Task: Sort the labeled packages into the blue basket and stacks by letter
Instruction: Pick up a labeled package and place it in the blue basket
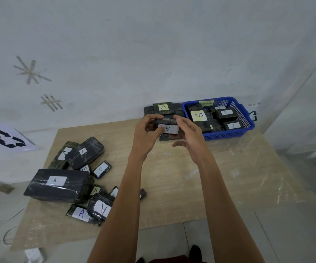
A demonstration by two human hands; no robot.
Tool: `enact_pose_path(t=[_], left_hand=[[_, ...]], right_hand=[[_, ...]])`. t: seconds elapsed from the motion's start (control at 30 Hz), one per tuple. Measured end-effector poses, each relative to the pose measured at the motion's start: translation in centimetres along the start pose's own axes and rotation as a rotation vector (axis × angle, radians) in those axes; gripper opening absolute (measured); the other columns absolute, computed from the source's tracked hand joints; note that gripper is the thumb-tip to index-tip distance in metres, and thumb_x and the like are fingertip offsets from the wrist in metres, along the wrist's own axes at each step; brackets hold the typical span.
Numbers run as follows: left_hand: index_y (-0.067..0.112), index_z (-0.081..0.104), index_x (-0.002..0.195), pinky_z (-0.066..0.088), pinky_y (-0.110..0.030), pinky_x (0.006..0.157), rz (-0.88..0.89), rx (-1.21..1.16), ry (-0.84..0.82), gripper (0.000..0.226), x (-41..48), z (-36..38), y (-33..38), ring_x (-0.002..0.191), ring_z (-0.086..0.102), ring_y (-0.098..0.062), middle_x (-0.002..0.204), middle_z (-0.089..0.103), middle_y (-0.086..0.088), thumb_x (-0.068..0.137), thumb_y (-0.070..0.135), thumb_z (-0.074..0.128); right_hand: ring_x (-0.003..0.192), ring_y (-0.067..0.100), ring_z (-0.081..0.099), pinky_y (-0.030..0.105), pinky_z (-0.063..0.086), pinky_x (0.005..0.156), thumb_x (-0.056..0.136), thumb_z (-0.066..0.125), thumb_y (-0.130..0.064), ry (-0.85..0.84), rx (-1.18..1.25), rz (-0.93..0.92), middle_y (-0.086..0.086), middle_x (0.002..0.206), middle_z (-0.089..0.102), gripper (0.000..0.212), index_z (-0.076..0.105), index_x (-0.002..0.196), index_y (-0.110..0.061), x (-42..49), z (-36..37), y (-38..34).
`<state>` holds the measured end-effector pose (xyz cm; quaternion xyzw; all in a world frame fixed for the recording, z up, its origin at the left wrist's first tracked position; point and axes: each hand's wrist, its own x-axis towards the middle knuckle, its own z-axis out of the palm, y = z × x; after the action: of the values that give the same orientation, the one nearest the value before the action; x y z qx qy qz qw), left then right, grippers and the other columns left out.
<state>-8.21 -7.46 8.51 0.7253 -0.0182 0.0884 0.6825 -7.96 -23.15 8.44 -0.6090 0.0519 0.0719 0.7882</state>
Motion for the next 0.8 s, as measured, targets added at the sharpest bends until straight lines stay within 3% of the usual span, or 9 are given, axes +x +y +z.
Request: enact_pose_path(t=[0.13, 0.23, 0.4, 0.8], left_hand=[[0.011, 0.067, 0.115, 0.054, -0.025, 0.083, 0.049, 0.047, -0.046, 0.033, 0.0, -0.3, 0.0, 0.097, 0.065, -0.009, 0.109, 0.070, -0.002, 0.086, -0.005, 0.070], [0.021, 0.066, 0.124, 0.057, -0.034, 0.091, -0.055, -0.036, -0.060, 0.036, 0.2, -0.5, -0.1, 0.106, 0.068, -0.020, 0.113, 0.070, -0.003, 0.091, 0.008, 0.071], [0.016, 0.069, 0.119, 0.060, -0.036, 0.090, -0.180, -0.097, -0.007, 0.025, 0.3, -0.5, -1.0, 0.107, 0.069, -0.030, 0.112, 0.070, -0.015, 0.095, 0.009, 0.067], [0.008, 0.067, 0.118, 0.060, -0.035, 0.090, -0.204, -0.160, 0.058, 0.024, 0.6, -0.6, -1.1, 0.098, 0.073, -0.026, 0.109, 0.071, -0.018, 0.094, 0.007, 0.068]], right_hand=[[0.080, 0.025, 0.070, 0.033, 0.059, 0.066, 0.102, 0.057, -0.017, -0.003, 0.074, 0.018, 0.018, 0.105, 0.070, 0.023, 0.069, 0.120, -0.010, 0.3, 0.1, 0.4], [0.088, 0.028, 0.069, 0.033, 0.060, 0.073, 0.101, 0.054, -0.007, -0.009, 0.083, -0.026, 0.018, 0.110, 0.068, 0.021, 0.068, 0.116, -0.004, 0.5, 0.1, 1.2], [0.091, 0.020, 0.069, 0.027, 0.057, 0.077, 0.097, 0.060, -0.006, -0.006, -0.054, -0.108, 0.012, 0.108, 0.071, 0.021, 0.067, 0.117, -0.008, 0.5, 0.7, 1.4], [0.088, 0.014, 0.072, 0.023, 0.058, 0.075, 0.096, 0.065, -0.010, 0.047, -0.180, -0.135, 0.011, 0.112, 0.070, 0.024, 0.068, 0.118, -0.015, 1.4, 1.8, 1.2]])
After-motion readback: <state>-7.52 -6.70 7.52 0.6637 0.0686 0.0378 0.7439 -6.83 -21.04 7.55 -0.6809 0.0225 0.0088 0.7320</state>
